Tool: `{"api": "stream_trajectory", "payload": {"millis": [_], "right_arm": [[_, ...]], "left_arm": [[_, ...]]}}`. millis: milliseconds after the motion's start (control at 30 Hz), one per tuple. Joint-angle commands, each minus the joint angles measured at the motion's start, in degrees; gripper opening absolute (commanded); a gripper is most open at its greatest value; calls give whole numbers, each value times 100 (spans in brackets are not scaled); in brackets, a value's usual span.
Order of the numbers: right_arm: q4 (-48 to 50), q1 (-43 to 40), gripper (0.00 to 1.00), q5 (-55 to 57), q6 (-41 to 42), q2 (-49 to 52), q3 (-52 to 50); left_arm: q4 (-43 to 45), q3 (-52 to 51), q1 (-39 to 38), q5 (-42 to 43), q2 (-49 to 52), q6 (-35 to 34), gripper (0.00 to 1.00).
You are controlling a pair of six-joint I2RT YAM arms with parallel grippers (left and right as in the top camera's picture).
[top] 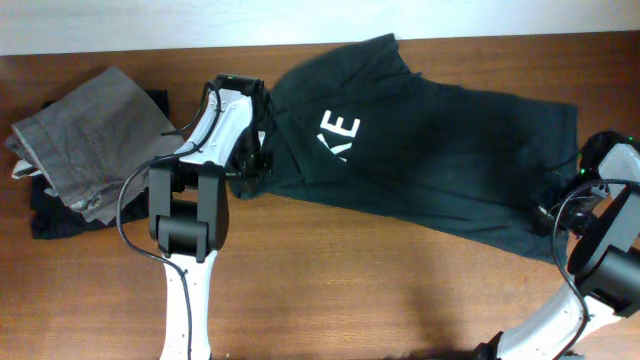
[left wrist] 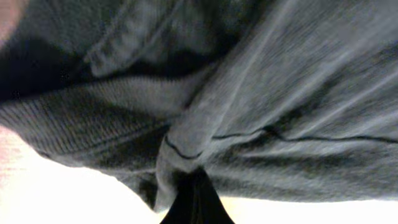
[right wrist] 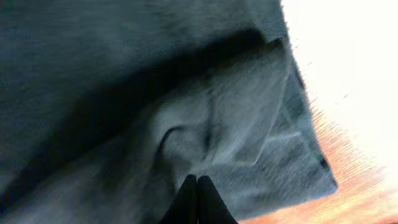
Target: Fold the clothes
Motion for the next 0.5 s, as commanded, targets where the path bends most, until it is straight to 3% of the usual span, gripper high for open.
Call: {"api": "stream_trajectory", "payload": {"millis": [0, 467], "right_arm": [[4, -155, 4, 313, 55, 129, -96], [33, -793, 4, 573, 221, 136, -175]], "left_arm": [[-120, -26, -24, -101, 111, -151, 0], [-142, -96, -269, -85, 111, -160, 1]]}}
